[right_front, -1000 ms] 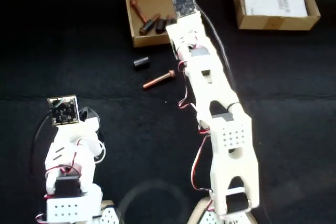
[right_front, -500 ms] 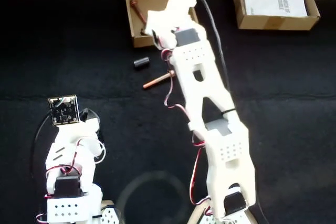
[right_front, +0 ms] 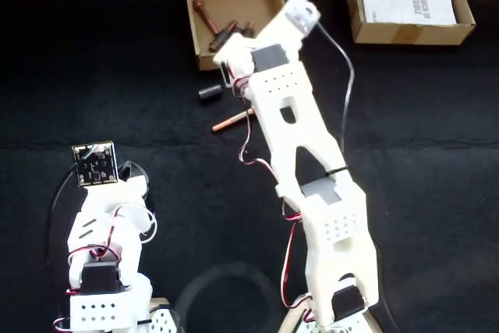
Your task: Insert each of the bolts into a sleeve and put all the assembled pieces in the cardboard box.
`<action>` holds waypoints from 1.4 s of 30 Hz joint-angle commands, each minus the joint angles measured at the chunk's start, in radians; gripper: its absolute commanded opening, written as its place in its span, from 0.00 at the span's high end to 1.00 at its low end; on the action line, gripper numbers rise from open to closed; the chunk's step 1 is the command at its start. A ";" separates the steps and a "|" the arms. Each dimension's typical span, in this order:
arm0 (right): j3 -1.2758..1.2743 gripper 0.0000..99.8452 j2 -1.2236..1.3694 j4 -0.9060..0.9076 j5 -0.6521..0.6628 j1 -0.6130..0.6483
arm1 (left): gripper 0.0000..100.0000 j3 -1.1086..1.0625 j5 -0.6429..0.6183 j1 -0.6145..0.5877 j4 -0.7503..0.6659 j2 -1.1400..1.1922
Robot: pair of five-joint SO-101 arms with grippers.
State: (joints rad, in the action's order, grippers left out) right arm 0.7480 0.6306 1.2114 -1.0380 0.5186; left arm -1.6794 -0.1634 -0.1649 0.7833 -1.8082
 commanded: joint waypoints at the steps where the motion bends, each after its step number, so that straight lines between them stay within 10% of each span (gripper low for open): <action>1: -0.036 0.82 -0.084 0.010 -0.018 0.061 | 0.97 -0.016 -0.005 -0.004 0.002 -0.008; 42: 0.532 0.85 0.486 -0.002 0.080 0.145 | 0.97 -0.016 -0.002 -0.002 0.043 -0.012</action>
State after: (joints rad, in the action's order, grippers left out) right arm 1.2252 1.1293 1.1884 -0.9674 0.6552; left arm -1.6794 -0.1634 -0.1649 0.8247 -1.8082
